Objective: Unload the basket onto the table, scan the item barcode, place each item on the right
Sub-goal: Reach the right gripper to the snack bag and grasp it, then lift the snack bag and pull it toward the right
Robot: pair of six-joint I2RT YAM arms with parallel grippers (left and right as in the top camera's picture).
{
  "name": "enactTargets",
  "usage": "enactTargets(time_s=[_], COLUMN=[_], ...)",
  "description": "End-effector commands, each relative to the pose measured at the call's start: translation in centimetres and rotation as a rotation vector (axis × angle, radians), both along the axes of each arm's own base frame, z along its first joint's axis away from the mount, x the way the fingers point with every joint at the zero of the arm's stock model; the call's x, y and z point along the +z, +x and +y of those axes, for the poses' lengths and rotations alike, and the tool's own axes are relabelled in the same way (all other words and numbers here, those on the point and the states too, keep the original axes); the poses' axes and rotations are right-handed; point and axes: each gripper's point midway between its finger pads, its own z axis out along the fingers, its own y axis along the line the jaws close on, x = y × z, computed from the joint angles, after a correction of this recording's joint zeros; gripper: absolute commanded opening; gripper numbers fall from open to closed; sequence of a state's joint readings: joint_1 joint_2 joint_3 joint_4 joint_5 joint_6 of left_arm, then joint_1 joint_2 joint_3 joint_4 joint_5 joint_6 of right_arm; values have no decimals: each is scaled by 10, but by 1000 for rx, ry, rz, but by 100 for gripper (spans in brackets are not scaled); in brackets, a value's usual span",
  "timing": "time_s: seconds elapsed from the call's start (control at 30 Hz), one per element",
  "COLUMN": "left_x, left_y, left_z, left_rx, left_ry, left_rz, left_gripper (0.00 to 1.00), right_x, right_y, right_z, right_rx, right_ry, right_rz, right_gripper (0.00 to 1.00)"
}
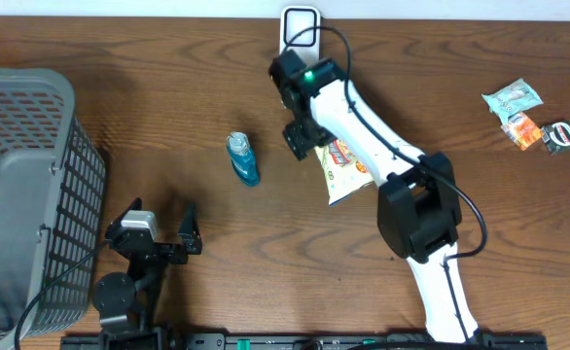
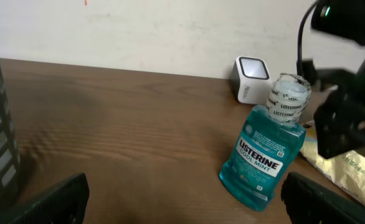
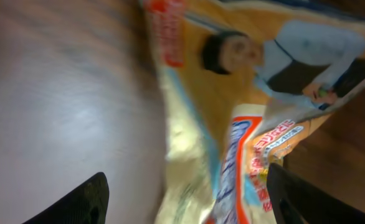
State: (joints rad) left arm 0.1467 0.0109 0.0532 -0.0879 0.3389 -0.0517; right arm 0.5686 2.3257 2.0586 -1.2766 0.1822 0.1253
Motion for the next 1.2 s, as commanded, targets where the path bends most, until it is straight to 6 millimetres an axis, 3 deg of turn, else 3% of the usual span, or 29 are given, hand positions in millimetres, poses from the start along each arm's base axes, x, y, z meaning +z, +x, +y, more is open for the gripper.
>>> enactTargets(time_s=[0.0,0.07,0.27,0.3,0.4,0.5,0.63,0.7,0.73,0.93,1.03,1.17], left_x=[-14,-14,-14,-14,-14,-14,-14,-14,-14,-14,-14,-14], left_y=[-1,-1,-1,-1,-1,-1,-1,-1,-1,-1,-1,-1], left_z=[-3,-3,-3,-3,-3,-3,-3,-3,-3,-3,-3,-3], left_rx=[-20,-20,-20,-20,-20,-19,-20,-19,-20,-19,-19,-20], left_ry=[0,1,0,1,1,0,1,1,1,0,1,0], left_rz=[39,38,38,38,38,39,39,39,38,38,38,38], left_gripper=[98,98,98,98,98,97,98,98,98,98,98,98], right_x=[-18,-31,-64,-69,-76,-75,-35,1,33,106,121,124], right_y=[5,-2,-15,-18,-26,-31,-41,-51,-60,-62,-57,-52], right_z=[-29,-34,-42,-44,-47,-26,21,39,46,42,32,23], right_rx=[-107,-106,-102,-102,-102,-29,118,206,273,302,225,174], right_ry=[-142,-158,-178,-183,-183,-43,341,576,758,1268,1366,1382], right_rz=[-61,-39,-11,-4,22,107,274,370,429,459,469,471], right_gripper=[65,57,55,49,16,2,1,1,1,1,1,1])
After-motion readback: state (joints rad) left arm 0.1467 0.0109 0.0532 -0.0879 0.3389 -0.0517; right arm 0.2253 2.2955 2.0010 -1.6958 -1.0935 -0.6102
